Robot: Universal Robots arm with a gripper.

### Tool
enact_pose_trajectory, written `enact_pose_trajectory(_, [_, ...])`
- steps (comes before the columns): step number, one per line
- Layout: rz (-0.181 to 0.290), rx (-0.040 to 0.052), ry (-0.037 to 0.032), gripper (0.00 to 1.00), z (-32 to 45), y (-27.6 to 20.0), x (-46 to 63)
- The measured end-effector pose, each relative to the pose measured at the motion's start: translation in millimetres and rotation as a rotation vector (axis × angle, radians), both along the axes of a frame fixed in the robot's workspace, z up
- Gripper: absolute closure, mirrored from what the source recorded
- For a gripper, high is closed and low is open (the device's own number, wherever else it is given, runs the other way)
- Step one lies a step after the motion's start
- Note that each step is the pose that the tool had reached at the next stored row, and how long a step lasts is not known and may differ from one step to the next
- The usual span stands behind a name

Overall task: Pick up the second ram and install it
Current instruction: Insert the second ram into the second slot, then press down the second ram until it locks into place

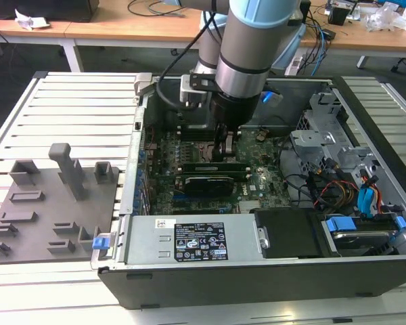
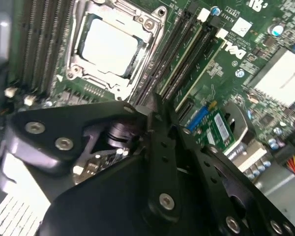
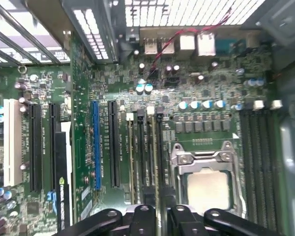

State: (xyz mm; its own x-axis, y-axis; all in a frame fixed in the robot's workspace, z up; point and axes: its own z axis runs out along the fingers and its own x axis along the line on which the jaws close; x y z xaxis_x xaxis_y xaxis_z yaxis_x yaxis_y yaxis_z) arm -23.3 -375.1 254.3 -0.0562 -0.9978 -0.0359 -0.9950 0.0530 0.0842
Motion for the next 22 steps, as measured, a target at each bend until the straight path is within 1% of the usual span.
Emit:
enact_pose_trajectory(1, [0.000, -0.0027, -0.0001, 0.87, 3.2, 2.1, 0.0])
enact_pose_trajectory(2, [0.000, -0.0037, 0.0001, 0.89, 6.8, 3.1, 0.1])
enact_pose_trajectory(9, [0.000, -0.0036, -0.0001, 0.89, 7.3, 3.1, 0.0])
enact_pose_trajectory(12, [0.000, -0.0039, 0.0025, 0.89, 5.3, 3.1, 14.4])
enact_pose_trajectory(14, [0.000, -0.0041, 0.0061, 0.89, 1.1, 3.1, 25.3])
enact_pose_trajectory(16, [0.000, -0.0044, 0.0073, 0.89, -4.1, 3.1, 35.8])
enact_pose_trajectory(17, [0.001, -0.0044, 0.0075, 0.89, -6.1, 3.1, 39.2])
enact_pose_trajectory(19, [0.001, -0.0044, 0.0078, 0.89, -9.7, 3.1, 43.5])
enact_pose_trajectory(20, [0.001, -0.0043, 0.0080, 0.89, -15.5, 3.1, 46.6])
enact_pose_trajectory(22, [0.003, -0.0049, 0.0082, 0.89, -23.2, 3.0, 46.7])
